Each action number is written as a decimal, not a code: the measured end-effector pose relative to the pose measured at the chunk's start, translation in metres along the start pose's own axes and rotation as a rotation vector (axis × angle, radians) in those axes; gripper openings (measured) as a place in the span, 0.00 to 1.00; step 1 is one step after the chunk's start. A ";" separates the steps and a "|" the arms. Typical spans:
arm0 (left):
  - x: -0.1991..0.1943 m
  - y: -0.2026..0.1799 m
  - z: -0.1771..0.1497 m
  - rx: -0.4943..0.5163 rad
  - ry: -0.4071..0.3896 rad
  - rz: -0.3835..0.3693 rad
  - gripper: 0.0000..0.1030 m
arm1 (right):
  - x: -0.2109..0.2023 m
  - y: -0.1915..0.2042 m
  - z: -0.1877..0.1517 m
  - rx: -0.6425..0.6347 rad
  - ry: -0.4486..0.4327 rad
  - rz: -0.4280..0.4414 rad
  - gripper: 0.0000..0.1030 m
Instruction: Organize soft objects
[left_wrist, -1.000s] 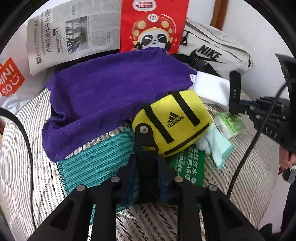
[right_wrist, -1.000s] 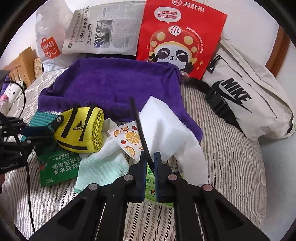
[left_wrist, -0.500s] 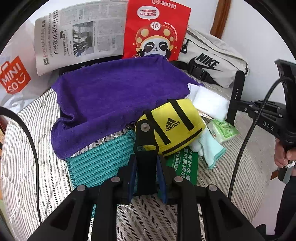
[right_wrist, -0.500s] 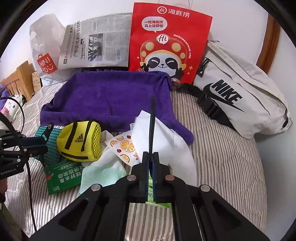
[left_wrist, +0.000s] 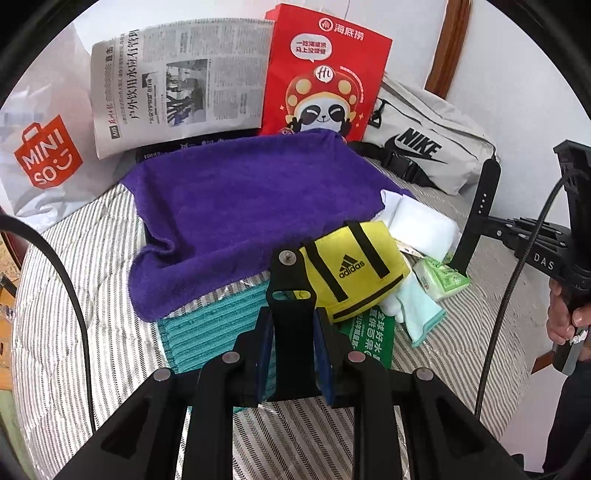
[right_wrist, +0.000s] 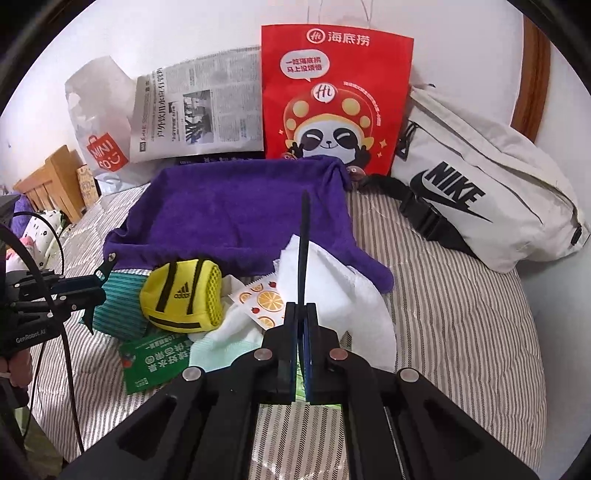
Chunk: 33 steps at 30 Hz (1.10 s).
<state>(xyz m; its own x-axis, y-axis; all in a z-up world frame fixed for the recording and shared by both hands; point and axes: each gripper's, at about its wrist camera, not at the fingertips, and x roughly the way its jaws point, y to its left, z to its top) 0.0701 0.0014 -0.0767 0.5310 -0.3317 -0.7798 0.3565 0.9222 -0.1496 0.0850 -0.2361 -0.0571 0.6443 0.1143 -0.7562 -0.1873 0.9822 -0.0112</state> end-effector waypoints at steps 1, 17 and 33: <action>-0.001 0.001 0.000 -0.001 -0.002 0.000 0.20 | 0.000 0.001 0.000 -0.001 -0.001 0.003 0.03; -0.012 0.028 0.040 -0.026 -0.039 0.023 0.20 | 0.011 0.010 0.054 -0.022 -0.034 0.064 0.03; 0.045 0.079 0.108 -0.073 -0.015 0.050 0.20 | 0.121 0.005 0.143 -0.064 0.056 0.089 0.03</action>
<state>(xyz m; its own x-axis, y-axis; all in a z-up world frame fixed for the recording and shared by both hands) 0.2054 0.0379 -0.0580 0.5584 -0.2876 -0.7782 0.2726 0.9495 -0.1553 0.2680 -0.1959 -0.0547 0.5807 0.1898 -0.7917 -0.2894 0.9571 0.0172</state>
